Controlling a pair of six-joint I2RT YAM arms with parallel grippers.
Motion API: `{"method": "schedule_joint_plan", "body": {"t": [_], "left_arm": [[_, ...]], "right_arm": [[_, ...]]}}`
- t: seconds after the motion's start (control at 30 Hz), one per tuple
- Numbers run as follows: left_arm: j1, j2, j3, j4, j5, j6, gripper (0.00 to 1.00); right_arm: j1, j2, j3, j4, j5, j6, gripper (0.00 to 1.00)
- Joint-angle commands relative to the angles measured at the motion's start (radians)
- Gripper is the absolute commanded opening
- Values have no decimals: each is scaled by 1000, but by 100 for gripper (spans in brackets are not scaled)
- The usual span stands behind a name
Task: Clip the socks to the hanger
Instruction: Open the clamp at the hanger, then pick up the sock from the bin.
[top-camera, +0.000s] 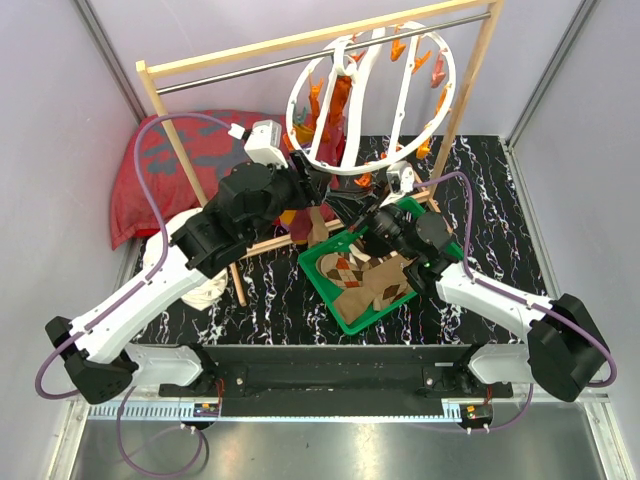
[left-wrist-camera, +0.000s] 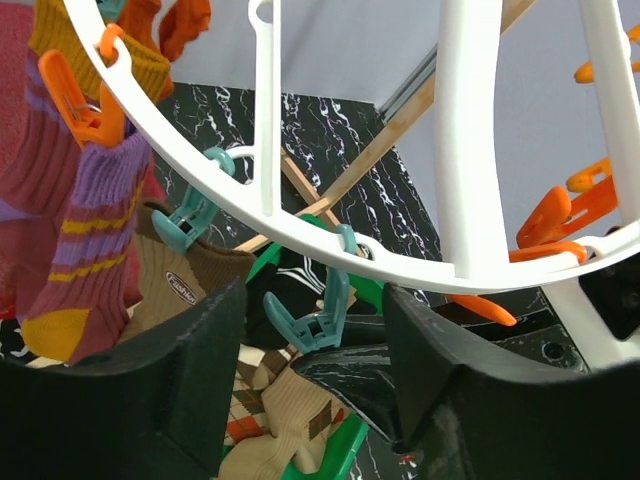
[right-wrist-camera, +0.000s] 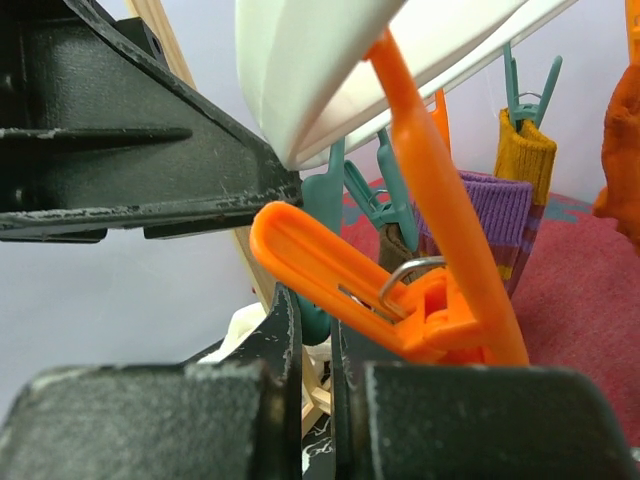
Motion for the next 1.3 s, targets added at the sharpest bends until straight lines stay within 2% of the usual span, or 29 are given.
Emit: {"method": "schedule_joint_plan", "body": {"t": [0.0, 0.3, 0.47, 0.57, 0.63, 0.67, 0.73, 0.77, 0.93, 1.07, 1.27], "left_arm": [[-7, 29, 46, 53, -27, -34, 55], [-7, 20, 36, 53, -43, -43, 38], [-7, 20, 36, 57, -43, -31, 22], [-7, 22, 36, 60, -46, -16, 14], [-7, 20, 35, 64, -50, -6, 8], [-7, 19, 33, 64, -51, 3, 5], [-7, 15, 32, 65, -59, 20, 1], [-7, 15, 32, 65, -60, 26, 0], [-7, 15, 36, 67, -73, 86, 0], [-8, 17, 36, 68, -73, 118, 0], [-8, 20, 35, 68, -86, 155, 0]], "right_arm": [[24, -14, 37, -31, 3, -53, 0], [34, -5, 40, -42, 11, -72, 0], [39, -9, 37, -60, 25, -79, 3], [37, -25, 26, -91, 48, -69, 16], [39, -43, 8, -106, 74, -50, 28], [39, -51, 0, -123, 84, -43, 37], [40, -78, -16, -155, 118, -16, 43], [39, -100, -21, -203, 133, -4, 47], [39, -178, -43, -427, 290, 105, 57], [39, -270, -33, -746, 408, 199, 69], [33, -355, -30, -1140, 574, 343, 73]]}}
